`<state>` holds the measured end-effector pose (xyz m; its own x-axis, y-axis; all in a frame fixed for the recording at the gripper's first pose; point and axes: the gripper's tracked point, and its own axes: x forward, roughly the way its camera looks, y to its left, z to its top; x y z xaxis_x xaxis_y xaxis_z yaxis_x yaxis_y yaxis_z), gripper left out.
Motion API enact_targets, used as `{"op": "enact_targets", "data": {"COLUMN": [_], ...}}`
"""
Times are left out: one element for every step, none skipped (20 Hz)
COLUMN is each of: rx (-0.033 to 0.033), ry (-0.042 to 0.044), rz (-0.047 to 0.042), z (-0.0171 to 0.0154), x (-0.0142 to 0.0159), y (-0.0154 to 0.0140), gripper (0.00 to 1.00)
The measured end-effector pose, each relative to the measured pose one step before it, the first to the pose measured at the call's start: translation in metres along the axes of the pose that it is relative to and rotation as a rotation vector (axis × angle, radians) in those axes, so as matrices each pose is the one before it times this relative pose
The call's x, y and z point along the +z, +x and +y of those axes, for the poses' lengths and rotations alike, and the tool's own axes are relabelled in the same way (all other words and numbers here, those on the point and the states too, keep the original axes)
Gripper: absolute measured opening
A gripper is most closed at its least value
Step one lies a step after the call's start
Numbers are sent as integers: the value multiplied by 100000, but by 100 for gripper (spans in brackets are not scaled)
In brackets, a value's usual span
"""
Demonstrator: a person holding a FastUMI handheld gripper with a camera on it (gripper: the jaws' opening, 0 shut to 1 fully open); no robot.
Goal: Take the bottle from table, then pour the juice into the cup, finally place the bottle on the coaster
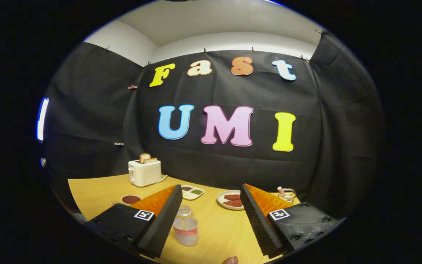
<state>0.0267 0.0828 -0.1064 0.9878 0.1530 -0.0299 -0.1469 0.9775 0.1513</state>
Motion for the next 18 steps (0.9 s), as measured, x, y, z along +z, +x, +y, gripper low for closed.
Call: {"op": "enact_targets", "data": {"rx": [1113,535,343,-121,-285,173,59,297,-53,139,-61,-834,-1707,-1593,-1374,-64,-2063,-788], "ry": [655,1061,996,235,-313,-434,-95,45,-349,-95,458,387,-209,-248,-499,201,272,-298], "rz": [1564,1609,1399,1102,1157,1113,1184,591,549,884,1114,728,321,179,207,892,125,1559], "z": [533,408,419,330,196,323,285,378,236,316,180,60,-163,-230,-130,70,-252,-111], "x": [-1475,-1480,-1497,-1373,-1317,-1263,-1246,-929,-848,-890,-1050,-622,-512,-381,-245,-291,-53,337], "y": [325,441,266,323,417,268,326,189,438,353,595,317,431,463,521,425,469,319], "gripper": [97,97,97,97,97,97,97,97,97,97,97,97,97,97,97,96,83,78]}}
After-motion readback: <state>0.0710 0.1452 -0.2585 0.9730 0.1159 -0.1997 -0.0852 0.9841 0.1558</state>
